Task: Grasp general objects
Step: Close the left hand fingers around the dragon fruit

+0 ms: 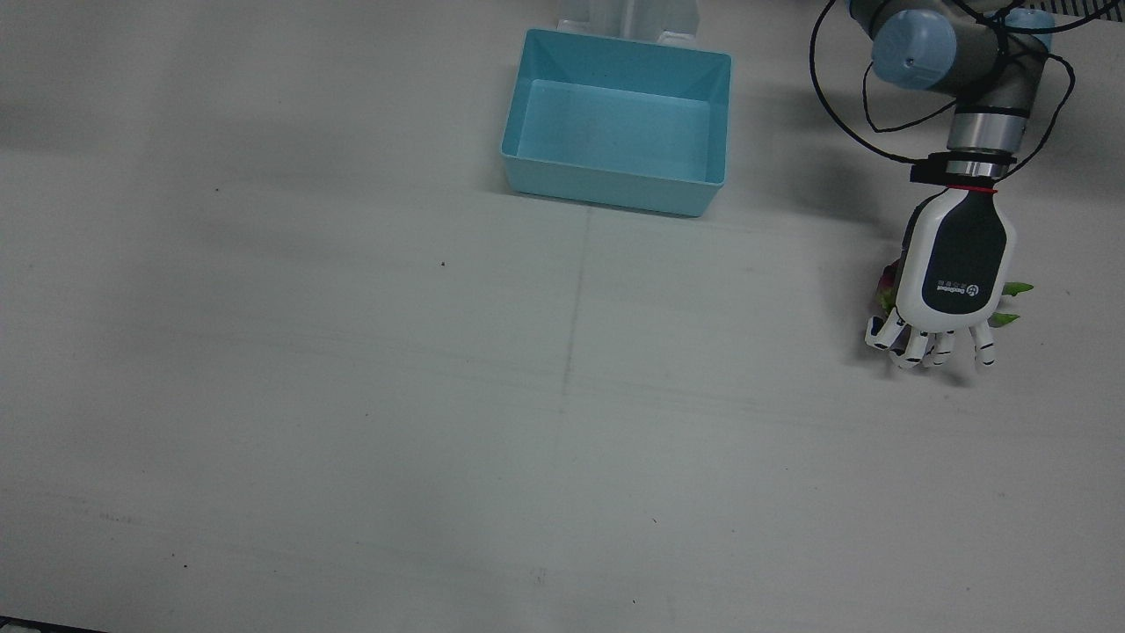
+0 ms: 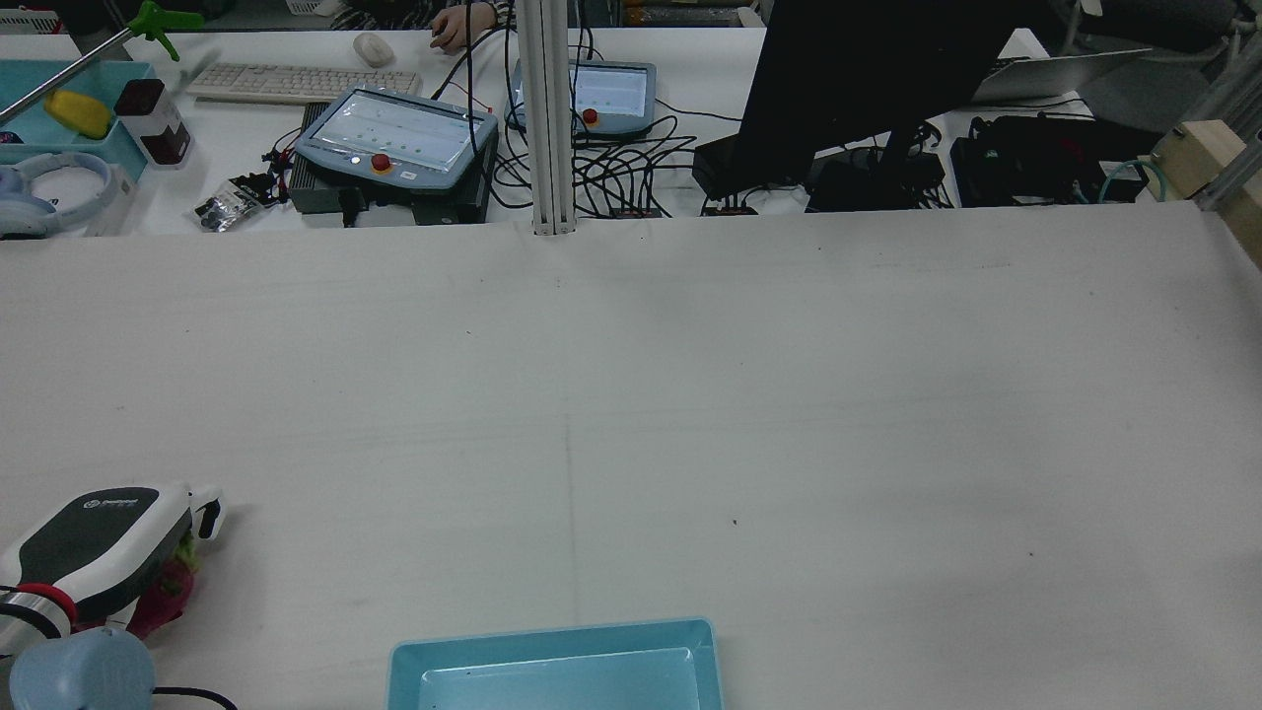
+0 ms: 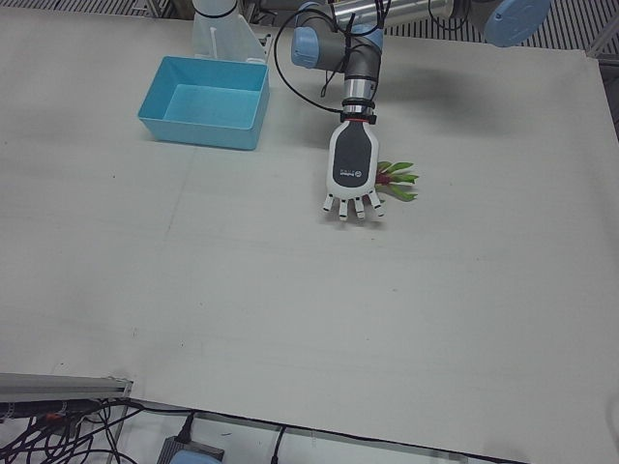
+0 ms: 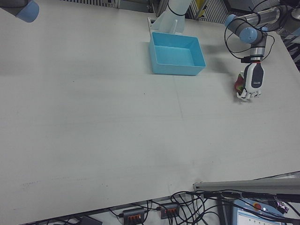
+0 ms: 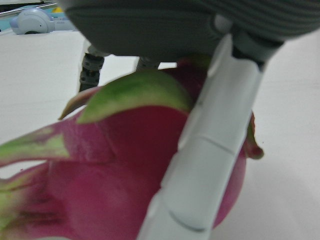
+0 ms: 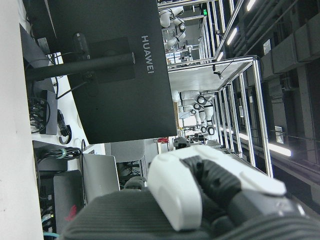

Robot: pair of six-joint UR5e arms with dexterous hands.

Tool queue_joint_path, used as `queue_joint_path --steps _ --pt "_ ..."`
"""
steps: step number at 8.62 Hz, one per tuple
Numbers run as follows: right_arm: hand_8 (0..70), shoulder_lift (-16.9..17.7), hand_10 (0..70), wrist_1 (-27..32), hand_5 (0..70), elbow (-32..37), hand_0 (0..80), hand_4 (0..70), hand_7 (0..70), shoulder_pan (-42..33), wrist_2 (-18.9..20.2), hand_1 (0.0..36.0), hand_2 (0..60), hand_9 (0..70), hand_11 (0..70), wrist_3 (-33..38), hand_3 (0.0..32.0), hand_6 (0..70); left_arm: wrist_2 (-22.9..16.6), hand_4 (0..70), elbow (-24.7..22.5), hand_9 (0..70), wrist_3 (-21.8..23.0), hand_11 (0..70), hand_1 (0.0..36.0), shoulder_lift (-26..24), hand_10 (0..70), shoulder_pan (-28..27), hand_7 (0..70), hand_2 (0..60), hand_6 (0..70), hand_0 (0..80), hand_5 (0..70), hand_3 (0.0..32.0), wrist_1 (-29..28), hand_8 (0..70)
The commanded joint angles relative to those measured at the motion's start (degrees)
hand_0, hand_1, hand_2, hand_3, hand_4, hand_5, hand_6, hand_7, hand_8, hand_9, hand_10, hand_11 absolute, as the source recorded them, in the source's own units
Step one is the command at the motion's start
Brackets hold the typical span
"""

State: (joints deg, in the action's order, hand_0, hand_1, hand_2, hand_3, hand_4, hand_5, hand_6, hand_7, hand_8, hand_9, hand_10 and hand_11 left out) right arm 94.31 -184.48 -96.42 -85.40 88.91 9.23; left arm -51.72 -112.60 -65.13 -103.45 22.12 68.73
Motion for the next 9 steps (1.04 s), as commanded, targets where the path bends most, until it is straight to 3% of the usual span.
queue_joint_path --steps 1,2,3,4,5,6,7,8,9 --pt "0.0 0.0 0.0 0.0 0.0 0.0 0.0 0.0 0.0 0.1 0.0 0.0 0.0 0.0 0.0 0.0 0.0 0.0 1.4 0.0 0.2 37.3 0.0 53.6 26.2 -0.1 36.4 -0.1 61.9 9.4 19.3 79.7 70.0 22.2 -0.1 34.9" --pt "0.0 0.0 0.0 0.0 0.0 0.0 0.0 0.0 0.0 0.0 0.0 0.0 0.0 0.0 0.0 0.0 0.0 0.0 2.9 1.0 0.2 42.9 0.0 60.8 26.8 0.0 41.8 -0.2 66.8 10.4 23.3 80.0 70.0 21.0 0.4 39.4" --pt "0.0 0.0 0.0 -0.1 0.0 0.0 0.0 0.0 0.0 0.0 -0.1 0.0 0.0 0.0 0.0 0.0 0.0 0.0 3.5 3.1 0.6 48.6 0.0 68.4 31.2 -0.1 46.8 -2.1 70.0 12.4 27.9 80.0 70.0 19.6 1.1 43.9" --pt "0.0 0.0 0.0 0.0 0.0 0.0 0.0 0.0 0.0 0.1 0.0 0.0 0.0 0.0 0.0 0.0 0.0 0.0 5.5 9.1 1.5 61.0 0.1 70.0 36.0 -0.1 57.0 -3.2 70.0 22.3 38.2 80.0 70.0 11.6 1.1 53.4" --pt "0.0 0.0 0.0 0.0 0.0 0.0 0.0 0.0 0.0 0.0 0.0 0.0 0.0 0.0 0.0 0.0 0.0 0.0 6.2 12.3 1.7 68.0 0.1 70.0 36.0 -0.1 62.5 -4.1 70.0 26.8 43.4 80.0 70.0 3.6 1.1 58.7" --pt "0.0 0.0 0.0 0.0 0.0 0.0 0.0 0.0 0.0 0.0 0.0 0.0 0.0 0.0 0.0 0.0 0.0 0.0 6.2 15.2 1.4 70.0 0.1 70.0 36.0 -0.1 67.9 -4.2 70.0 28.2 48.8 80.0 70.0 0.0 1.2 63.9" --pt "0.0 0.0 0.0 0.0 0.0 0.0 0.0 0.0 0.0 0.1 0.0 0.0 0.0 0.0 0.0 0.0 0.0 0.0 6.0 17.1 0.7 70.0 1.5 70.0 36.0 -0.3 70.0 -4.3 70.0 32.8 52.5 80.0 70.0 0.0 2.4 67.6" --pt "0.0 0.0 0.0 0.0 0.0 0.0 0.0 0.0 0.0 0.0 0.0 0.0 0.0 0.0 0.0 0.0 0.0 0.0 5.8 17.5 0.7 70.0 4.0 70.0 36.0 -3.4 70.0 -4.6 70.0 52.3 54.2 80.0 70.0 0.0 6.2 69.5" --pt "0.0 0.0 0.0 0.0 0.0 0.0 0.0 0.0 0.0 0.1 0.0 0.0 0.0 0.0 0.0 0.0 0.0 0.0 5.8 17.7 0.5 70.0 4.1 70.0 36.0 -7.0 70.0 -4.9 70.0 60.0 55.8 80.0 70.0 0.0 9.3 70.0"
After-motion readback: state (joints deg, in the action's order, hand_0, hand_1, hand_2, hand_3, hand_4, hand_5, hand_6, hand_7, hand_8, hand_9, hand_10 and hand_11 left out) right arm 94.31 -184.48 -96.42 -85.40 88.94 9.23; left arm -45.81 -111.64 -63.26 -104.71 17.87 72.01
